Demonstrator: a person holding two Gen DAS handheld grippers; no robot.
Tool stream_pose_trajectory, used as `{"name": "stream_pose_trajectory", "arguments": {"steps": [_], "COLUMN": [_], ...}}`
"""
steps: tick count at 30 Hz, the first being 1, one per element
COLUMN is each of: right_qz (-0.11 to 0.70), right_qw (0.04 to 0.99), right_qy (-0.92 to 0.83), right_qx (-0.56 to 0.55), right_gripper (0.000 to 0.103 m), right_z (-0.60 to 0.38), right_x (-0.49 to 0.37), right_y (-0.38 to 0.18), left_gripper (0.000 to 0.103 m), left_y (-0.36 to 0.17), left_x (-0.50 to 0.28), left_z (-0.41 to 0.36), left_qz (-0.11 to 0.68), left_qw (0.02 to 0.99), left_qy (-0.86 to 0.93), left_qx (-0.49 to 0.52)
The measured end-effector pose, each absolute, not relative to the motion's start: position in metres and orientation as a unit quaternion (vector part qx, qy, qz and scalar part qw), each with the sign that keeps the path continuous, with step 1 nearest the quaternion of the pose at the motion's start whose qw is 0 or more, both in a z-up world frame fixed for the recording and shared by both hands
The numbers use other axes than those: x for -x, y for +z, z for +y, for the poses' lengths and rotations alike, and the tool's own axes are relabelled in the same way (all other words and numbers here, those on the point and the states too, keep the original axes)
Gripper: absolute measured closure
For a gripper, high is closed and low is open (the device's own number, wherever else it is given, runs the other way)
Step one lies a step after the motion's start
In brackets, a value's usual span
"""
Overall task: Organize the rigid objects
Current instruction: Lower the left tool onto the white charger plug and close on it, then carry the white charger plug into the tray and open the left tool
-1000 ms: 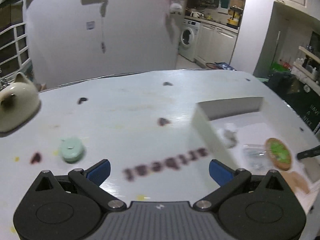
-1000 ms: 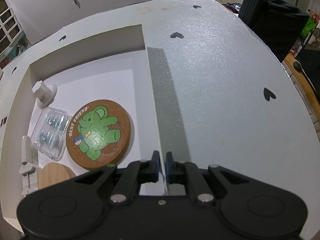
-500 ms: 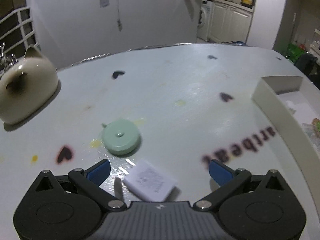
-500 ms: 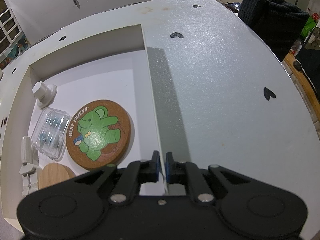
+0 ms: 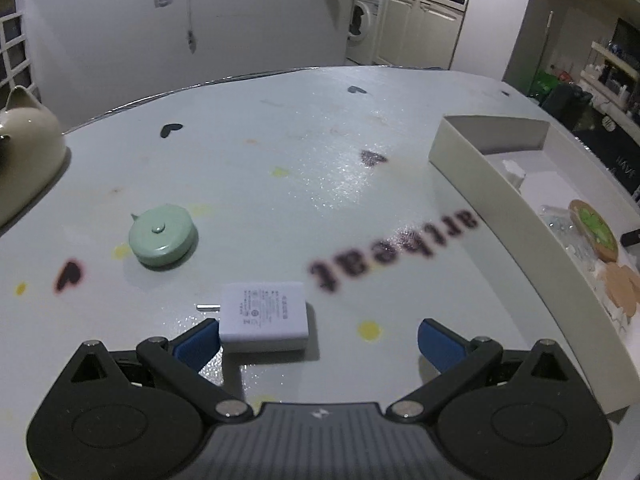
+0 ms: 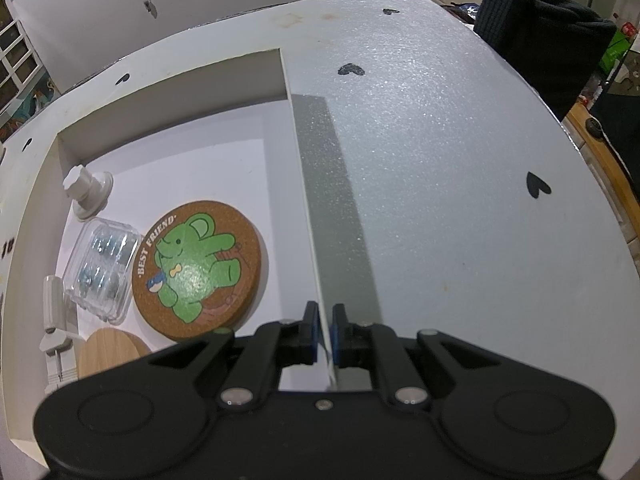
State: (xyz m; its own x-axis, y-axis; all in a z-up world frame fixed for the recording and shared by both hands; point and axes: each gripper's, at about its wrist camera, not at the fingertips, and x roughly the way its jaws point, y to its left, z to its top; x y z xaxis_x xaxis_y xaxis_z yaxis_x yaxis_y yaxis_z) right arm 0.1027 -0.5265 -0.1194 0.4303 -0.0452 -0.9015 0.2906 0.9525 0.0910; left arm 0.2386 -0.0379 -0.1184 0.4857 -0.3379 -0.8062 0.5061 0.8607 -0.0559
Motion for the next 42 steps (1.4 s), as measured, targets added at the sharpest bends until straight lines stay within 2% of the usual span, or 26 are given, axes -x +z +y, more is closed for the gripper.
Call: {"name": "stream_pose_trajectory", "arguments": {"steps": [5,10,14,27,42], "right_qz": [0.525,0.525,0.525,0.525,0.520], "right_qw": [0.837,0.837,0.837,0.838,0.840], "right_qy": [-0.099,-0.099,-0.099,-0.098,-0.098], "right_qx": [-0.116,-0.115,-0.115,-0.116,-0.122], "right_gripper": [0.095,0.095,0.095,0.095,0.095], "right_z": [-0.527,-0.527,-0.527,-0.527,-0.528], "right_x": [-0.103,-0.104,-0.104,-0.104,-0.101], "right_y": [-0.119,-0.119,-0.119,-0.119,-0.119], "left_gripper": [0.013,0.032,0.040,0.040,0.040], "left_y": [-0.117,-0.118,-0.120,-0.102,-0.049], "left_x": [-0.247,-0.259,-0.264,-0.255,-0.255], "left_z": [-0.034,-0.032,-0.027,-0.045,-0.169], "left_qz": [0.443,0.443,0.448,0.433,0.365], "left_qw": [0.876,0.879,0.877,0.881,0.876], "left_qy": [-0.173,-0.154,-0.153,-0.177,-0.303], "left_qx": [-0.078,-0.088,-0.082,-0.071,-0.084]}}
